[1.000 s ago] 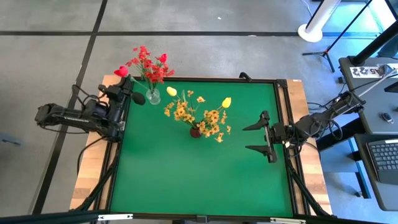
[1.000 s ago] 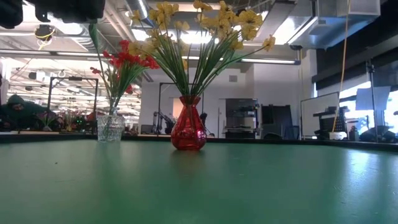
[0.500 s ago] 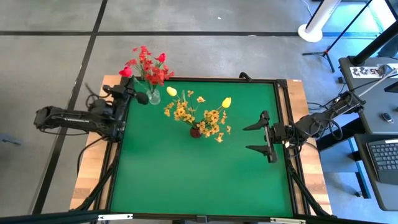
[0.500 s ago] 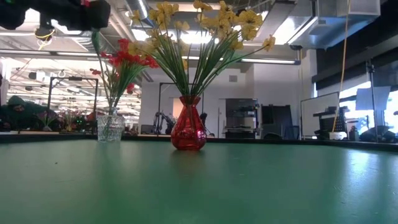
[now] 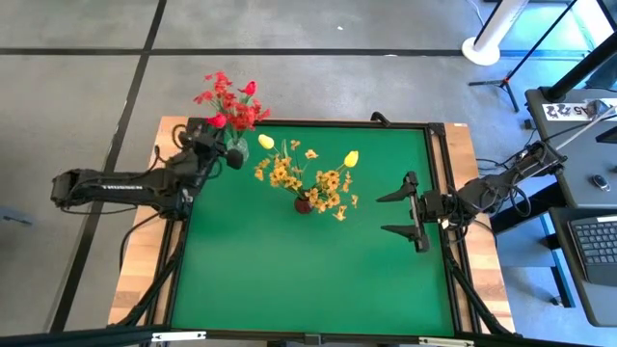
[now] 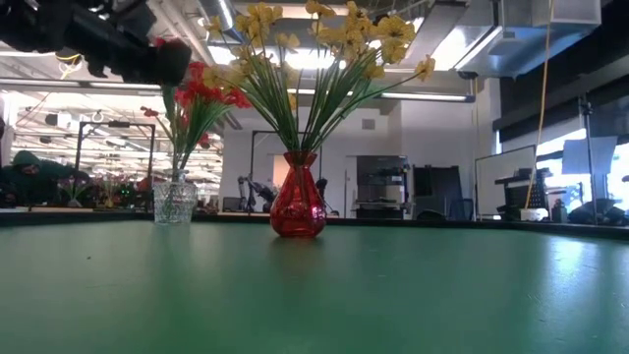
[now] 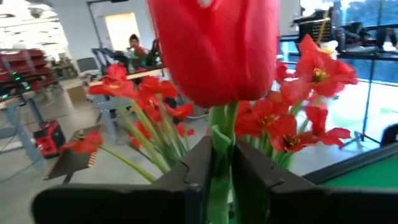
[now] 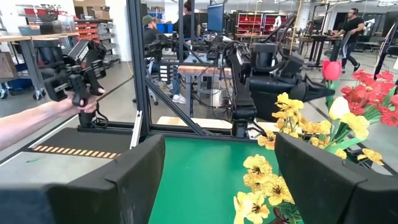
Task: Sort flowers into vase by color
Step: Put the red tulip into the transparent flower vase, then return to Home Position
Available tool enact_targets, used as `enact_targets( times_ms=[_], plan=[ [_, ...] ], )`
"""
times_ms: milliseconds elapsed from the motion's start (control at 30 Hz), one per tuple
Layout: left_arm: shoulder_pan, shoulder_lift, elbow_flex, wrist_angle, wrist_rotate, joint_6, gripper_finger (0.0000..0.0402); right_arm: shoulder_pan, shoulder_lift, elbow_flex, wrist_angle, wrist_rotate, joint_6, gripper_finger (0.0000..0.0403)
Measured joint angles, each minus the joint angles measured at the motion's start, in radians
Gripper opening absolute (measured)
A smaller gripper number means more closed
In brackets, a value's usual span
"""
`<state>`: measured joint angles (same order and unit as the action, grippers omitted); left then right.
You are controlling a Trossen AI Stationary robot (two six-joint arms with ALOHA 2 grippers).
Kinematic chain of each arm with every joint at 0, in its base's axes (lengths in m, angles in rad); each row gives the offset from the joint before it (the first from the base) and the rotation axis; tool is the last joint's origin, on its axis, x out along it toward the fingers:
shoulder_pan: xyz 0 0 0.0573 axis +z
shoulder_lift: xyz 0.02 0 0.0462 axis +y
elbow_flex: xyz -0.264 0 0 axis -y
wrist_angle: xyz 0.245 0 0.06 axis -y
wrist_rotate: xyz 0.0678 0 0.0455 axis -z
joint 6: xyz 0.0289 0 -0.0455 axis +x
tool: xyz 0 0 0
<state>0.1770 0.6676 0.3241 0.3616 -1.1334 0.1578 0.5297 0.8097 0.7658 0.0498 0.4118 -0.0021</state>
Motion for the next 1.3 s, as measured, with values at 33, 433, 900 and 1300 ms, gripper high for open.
enact_targets(
  times_ms=[33,433,900,1300],
  plan=[
    [-0.001,0.008,0.0,-0.002,0.009,-0.003,0.0059,0.0,0.0,0.0,0.0,0.0,0.0,0.0301],
    [-0.011,0.02,0.0,-0.037,-0.03,-0.02,0.0201,0.0,0.0,0.0,0.0,0.05,-0.001,0.0301],
    [-0.259,-0.024,0.0,0.002,-0.44,0.008,0.0283,0.0,0.0,0.0,0.0,0.105,-0.007,0.0301],
    [-0.557,-0.028,0.0,0.004,-0.438,-0.15,0.0283,0.0,0.0,0.0,0.0,0.11,-0.006,0.0301]
  ],
)
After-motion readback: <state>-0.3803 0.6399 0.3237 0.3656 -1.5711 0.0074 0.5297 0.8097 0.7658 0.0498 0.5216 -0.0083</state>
